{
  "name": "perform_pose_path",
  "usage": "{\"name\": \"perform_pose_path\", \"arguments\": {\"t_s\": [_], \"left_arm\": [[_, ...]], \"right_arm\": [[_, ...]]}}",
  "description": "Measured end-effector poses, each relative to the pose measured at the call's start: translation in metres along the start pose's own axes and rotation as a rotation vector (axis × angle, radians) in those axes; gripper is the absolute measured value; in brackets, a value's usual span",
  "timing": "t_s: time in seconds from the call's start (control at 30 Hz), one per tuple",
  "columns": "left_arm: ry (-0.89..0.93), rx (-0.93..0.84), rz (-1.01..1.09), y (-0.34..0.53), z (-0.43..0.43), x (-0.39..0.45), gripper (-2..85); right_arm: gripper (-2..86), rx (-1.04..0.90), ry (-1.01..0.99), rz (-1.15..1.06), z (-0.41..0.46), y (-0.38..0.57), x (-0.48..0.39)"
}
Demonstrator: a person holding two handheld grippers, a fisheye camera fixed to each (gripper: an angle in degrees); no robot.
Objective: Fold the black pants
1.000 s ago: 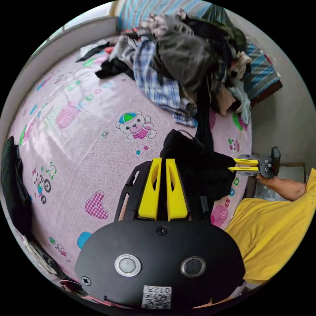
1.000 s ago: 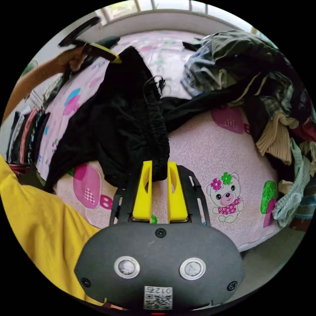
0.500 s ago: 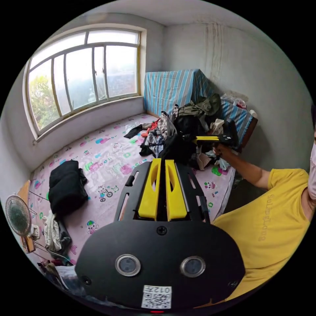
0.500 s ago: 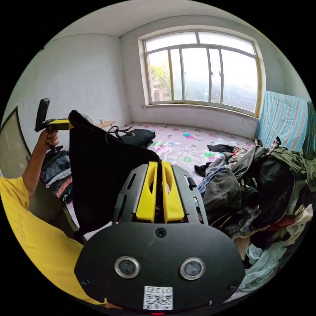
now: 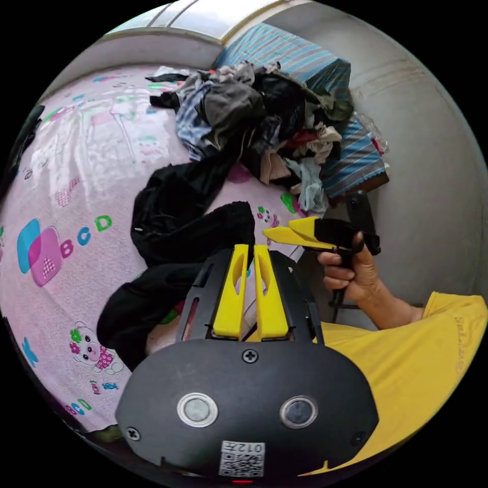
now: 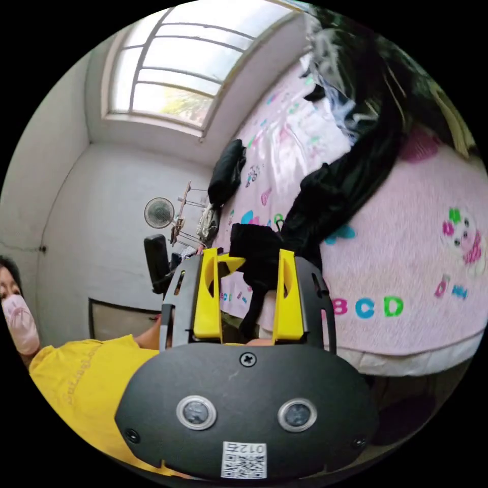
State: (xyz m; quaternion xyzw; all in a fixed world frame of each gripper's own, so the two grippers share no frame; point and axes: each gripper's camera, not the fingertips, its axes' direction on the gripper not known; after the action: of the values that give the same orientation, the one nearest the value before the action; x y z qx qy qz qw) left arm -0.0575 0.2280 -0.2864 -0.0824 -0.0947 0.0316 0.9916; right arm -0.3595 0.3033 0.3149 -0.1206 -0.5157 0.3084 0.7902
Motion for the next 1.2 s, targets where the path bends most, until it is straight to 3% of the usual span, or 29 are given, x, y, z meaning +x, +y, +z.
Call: {"name": "perform_pose_path", "arguments": {"t_s": [0.17,0.33,0.43,0.53,0.63,0.77,0.97,1.2], "left_arm": [[-0.136,-0.070,0.191,-0.009,0.054,0.043,0.2],[-0.143,-0.089,0.303,-0.010,0.080,0.060,0.5],[-0.068,-0.141,0.291,-0.016,0.085,0.045,0.8],[0.003,-0.096,0.213,-0.028,0.058,0.002,1.5],[-0.089,-0.021,0.074,-0.070,0.020,-0.061,3.5],[-0.105,-0.139,0.012,-0.186,0.022,-0.123,11.0],[-0.213,-0.372,0.079,-0.311,0.095,-0.139,16.4],[-0.349,-0.582,0.103,-0.355,0.142,-0.153,16.2]], "right_arm": [[17.9,-0.024,0.108,0.123,0.007,0.023,0.028],[15.3,-0.043,0.238,0.195,0.029,0.036,0.045],[6.1,-0.033,0.248,0.238,0.039,0.047,0.059],[4.4,0.011,0.280,0.162,0.037,0.064,0.059],[3.8,-0.020,0.309,0.041,0.041,0.085,0.055],[3.5,-0.079,0.374,-0.088,0.060,0.119,0.051],[3.6,-0.102,0.437,-0.177,0.086,0.166,0.049],[3.6,-0.102,0.463,-0.229,0.105,0.225,0.050]]}}
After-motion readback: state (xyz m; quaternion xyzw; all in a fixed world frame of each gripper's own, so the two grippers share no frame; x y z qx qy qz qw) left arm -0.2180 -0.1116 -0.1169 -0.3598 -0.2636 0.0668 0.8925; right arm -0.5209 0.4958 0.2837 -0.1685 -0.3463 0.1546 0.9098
